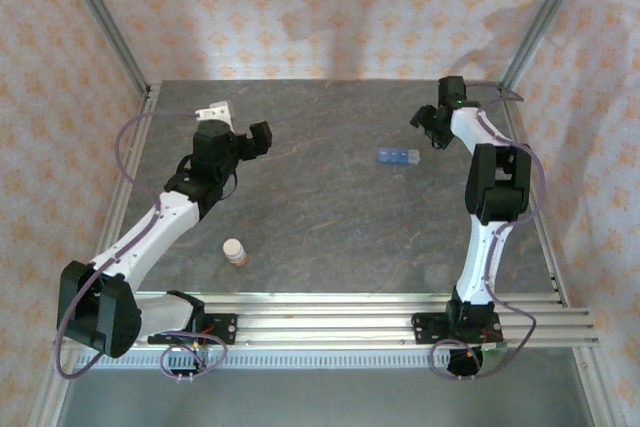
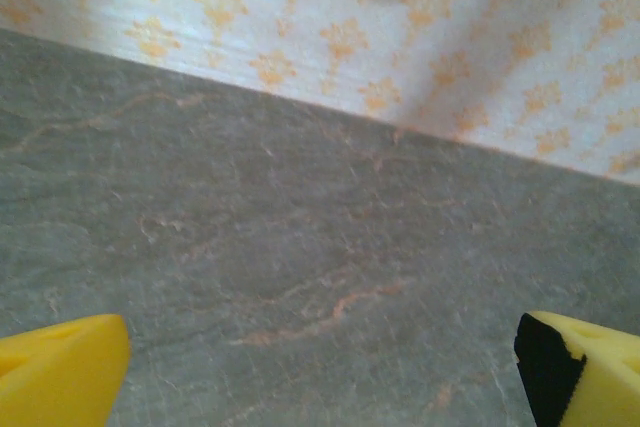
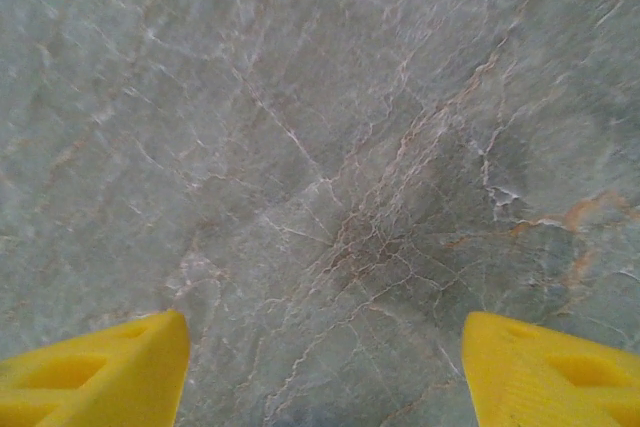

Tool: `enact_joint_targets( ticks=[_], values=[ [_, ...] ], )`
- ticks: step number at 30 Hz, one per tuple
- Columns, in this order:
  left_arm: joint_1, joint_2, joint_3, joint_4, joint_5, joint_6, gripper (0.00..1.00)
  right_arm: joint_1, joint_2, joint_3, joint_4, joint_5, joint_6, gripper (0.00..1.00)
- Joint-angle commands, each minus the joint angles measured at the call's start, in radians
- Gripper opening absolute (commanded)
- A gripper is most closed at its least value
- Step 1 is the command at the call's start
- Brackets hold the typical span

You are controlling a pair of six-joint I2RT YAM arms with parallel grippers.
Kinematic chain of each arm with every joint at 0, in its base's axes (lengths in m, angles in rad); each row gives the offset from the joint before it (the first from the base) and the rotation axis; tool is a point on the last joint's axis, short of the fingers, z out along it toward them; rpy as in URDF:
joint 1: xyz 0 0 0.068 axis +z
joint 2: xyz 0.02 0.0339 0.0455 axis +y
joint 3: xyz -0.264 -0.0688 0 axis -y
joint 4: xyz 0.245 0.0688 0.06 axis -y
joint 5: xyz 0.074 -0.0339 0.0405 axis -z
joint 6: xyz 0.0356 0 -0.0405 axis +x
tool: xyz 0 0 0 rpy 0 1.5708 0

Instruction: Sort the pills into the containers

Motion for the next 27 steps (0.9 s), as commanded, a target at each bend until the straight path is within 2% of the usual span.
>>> enact_joint_targets(
  ticks=[1,7,17,27],
  values=[
    [-0.025,0.016,0.032,-0.051,0.024,-0.026,1.0,0.017,0.02,0.026,-0.077,-0.017,-0.004,0.71],
    [-0.052,0.032,0.032,-0.046,0.026,-0.023,1.0,0.057,-0.006,-0.069,-0.016,-0.023,0.002,0.66],
    [-0.078,0.054,0.022,-0.034,0.033,-0.041,1.0,0.126,-0.083,-0.21,0.063,-0.062,-0.024,0.44],
    [-0.105,0.066,-0.005,-0.023,0.038,-0.072,1.0,0.242,-0.18,-0.34,0.105,-0.053,-0.021,0.43]
  ],
)
